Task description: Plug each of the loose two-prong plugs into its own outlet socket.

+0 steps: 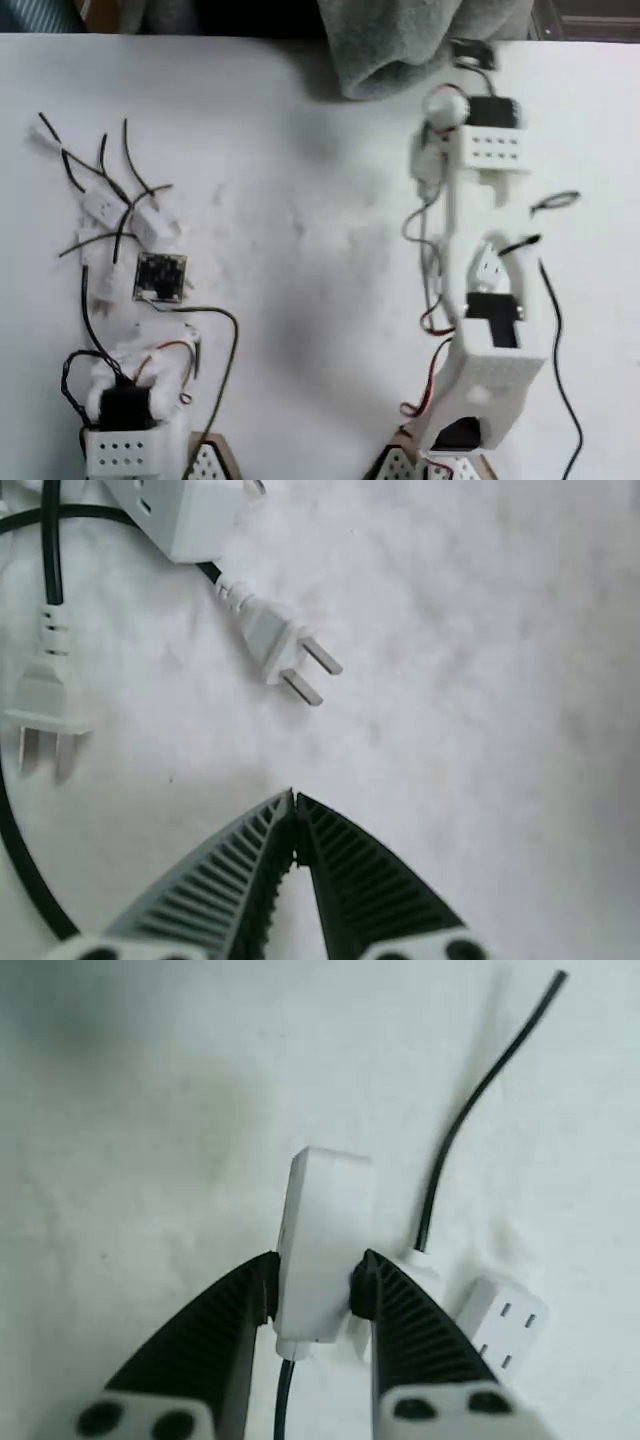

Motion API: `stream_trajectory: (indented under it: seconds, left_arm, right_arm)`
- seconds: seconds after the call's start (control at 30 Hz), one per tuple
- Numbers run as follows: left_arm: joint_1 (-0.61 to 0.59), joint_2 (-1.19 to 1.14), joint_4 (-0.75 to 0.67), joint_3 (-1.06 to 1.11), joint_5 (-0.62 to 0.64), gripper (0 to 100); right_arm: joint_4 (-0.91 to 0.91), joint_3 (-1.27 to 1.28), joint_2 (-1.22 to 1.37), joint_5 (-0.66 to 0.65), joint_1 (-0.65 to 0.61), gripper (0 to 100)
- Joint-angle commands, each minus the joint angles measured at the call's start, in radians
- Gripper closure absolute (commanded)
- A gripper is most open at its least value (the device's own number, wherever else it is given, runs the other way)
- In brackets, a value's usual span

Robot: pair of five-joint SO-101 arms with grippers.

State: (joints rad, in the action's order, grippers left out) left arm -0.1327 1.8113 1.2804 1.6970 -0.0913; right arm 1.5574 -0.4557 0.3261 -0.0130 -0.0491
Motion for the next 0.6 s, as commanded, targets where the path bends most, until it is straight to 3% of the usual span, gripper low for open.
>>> stream_trajectory:
  seconds: [0.0, 0.23, 0.43, 0.57]
  left_arm:
    - [0.008, 0.001, -0.002, -0.005, 0.005, 98]
    - [0.008, 0.001, -0.002, -0.005, 0.005, 98]
    - [0.008, 0.001, -0.002, -0.005, 0.005, 98]
    - [0.008, 0.001, -0.002, -0.005, 0.005, 98]
  right_arm:
    - [0.050, -0.064, -0.007, 0.009, -0.150, 97.1]
    - [-0.114, 0.008, 0.154, 0.009, -0.401, 97.1]
    - [-0.231, -0.002, 0.351, 0.003, -0.420, 96.7]
    - [-0.165, -0.072, 0.364, 0.000, -0.429, 92.8]
